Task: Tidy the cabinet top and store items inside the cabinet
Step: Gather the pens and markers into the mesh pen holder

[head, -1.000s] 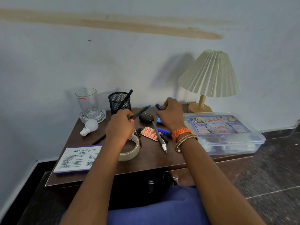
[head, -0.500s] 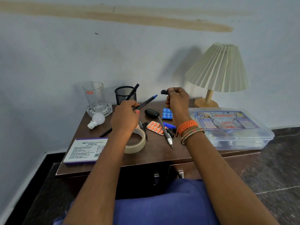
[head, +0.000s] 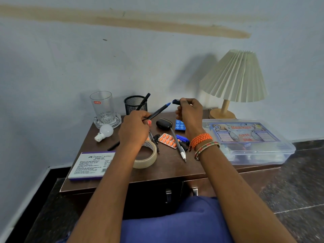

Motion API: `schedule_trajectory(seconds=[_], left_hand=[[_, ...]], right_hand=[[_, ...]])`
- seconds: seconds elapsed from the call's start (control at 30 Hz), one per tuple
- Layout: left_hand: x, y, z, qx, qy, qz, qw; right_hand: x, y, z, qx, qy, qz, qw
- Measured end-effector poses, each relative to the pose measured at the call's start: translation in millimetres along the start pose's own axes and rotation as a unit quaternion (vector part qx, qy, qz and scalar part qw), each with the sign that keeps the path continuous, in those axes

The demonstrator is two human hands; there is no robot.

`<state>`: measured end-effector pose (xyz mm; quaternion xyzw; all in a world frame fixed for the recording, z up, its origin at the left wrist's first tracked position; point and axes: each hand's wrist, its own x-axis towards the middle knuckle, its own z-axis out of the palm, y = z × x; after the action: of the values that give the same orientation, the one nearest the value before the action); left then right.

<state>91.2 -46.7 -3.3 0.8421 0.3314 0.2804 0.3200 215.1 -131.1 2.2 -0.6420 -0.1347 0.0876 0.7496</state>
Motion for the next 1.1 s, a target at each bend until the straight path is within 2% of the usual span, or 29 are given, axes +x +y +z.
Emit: schedule_trajectory(seconds=[0.17,0.3,0.37,0.63,1.1], left_hand=[[-0.4,0.8,-0.9,-0.008,0.0,0.0,1.0],[-1.0,1.4,-2.1,-0.006,-0.007,0.002,1.0],[-1.0,1.6,-2.5,-0.006,-0.013,0.001,1.0],[-0.2,0.6,-2.2,-0.004,-0.017,0.001,1.0],[-5.3,8.0,0.7,-0.057,-0.03,0.007,0.998]], right_hand=[[0.2,-3.6,-1.3,0.095,0.002,0.017,0.995],[-1.1,-6.8,-1.1,0.221,-0.052,0.055,0.972],[-1.9,-7.2,-1.0,0.243,-0.071,0.054,0.966],[-1.6,-7.9,-0.6,0.255,-0.044,0.024,0.966],[-9.5,-8.1,2.9,0.154,-0.106,-0.007,0.982]])
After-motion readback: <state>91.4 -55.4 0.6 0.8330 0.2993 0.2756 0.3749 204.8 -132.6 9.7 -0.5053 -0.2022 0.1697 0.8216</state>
